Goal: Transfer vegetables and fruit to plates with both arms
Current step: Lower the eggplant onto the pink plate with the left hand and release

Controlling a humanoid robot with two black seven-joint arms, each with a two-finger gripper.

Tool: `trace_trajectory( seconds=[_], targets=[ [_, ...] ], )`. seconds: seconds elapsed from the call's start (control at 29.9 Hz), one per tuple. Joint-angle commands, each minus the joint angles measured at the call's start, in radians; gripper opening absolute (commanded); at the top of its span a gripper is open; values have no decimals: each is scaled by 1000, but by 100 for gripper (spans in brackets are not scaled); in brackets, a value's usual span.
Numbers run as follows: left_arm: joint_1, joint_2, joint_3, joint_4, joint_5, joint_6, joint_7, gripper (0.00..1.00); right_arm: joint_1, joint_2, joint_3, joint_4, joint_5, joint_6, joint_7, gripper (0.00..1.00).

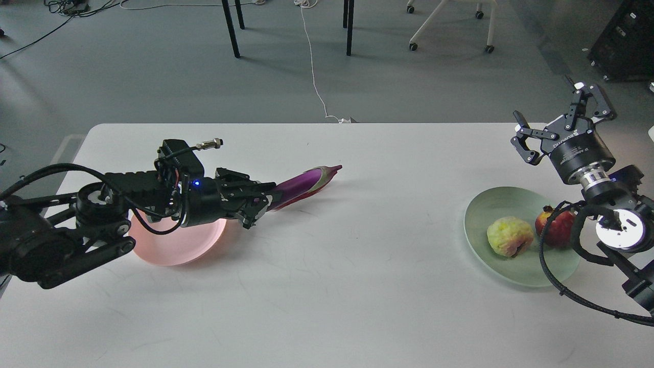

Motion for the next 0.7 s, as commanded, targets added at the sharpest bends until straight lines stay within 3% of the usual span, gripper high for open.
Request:
trace_trajectory(
  seconds=[0.0,0.17,0.4,0.47,0.57,0.67],
  targets=[
    [14,96,6,13,-15,-2,-8,13,0,22,-2,-5,-1,0,1,99],
    [106,119,18,79,-1,-2,-26,15,2,42,-5,-1,-2,-1,-1,99],
    [144,109,20,186,-1,0,-43,17,2,33,-5,-1,-2,-1,-1,99],
    [144,109,18,189,-13,0,-54,27,2,32,-5,-3,-2,0,-1,99],
    [144,105,17,189,-12,4,-54,56,2,36,-6,-3,-2,0,-1,99],
    [141,104,7,188,-13,6,-55,65,2,41,-6,-3,-2,0,-1,99]
  ],
)
